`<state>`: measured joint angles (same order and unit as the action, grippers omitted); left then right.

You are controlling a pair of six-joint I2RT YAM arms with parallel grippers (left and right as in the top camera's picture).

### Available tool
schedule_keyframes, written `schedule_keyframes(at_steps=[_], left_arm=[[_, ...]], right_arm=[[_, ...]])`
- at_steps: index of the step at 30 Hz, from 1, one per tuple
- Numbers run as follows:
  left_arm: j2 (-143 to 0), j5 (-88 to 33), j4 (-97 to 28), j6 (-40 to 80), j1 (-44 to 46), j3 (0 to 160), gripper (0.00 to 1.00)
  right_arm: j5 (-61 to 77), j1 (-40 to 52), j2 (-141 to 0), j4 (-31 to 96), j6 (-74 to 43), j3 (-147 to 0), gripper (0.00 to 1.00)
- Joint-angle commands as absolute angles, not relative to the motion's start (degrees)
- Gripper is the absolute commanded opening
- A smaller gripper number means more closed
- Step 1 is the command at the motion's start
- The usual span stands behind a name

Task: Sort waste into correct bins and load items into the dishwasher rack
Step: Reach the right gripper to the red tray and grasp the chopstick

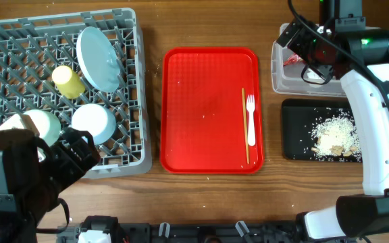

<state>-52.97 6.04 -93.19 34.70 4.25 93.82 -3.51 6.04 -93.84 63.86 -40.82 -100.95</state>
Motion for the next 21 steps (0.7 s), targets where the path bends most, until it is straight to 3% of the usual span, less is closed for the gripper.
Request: schedule_keyframes(at_steps=[1,7,17,21], left_arm=[[-53.19,5.39,-94.19,35.18,3.86,93.76,1.00],[-53.19,5.37,-95.29,35.20,3.86,93.76,1.00],[-53.19,5.39,-96.49,35.20,3.86,93.76,1.00],[-53.19,5.39,-96.49,35.20,3.86,93.76,1.00]], right_arm=[[-4.71,5.98,-94.32,63.68,-40.58,-100.86,1.00],[-4.69,5.98,-94.32,63.51,-41.01,-100.86,1.00],[-3.53,5.98,-94.32,56.14,-65.36,-100.86,1.00],[13.72,6.04,-94.41,60.55,-62.46,-100.77,1.00]])
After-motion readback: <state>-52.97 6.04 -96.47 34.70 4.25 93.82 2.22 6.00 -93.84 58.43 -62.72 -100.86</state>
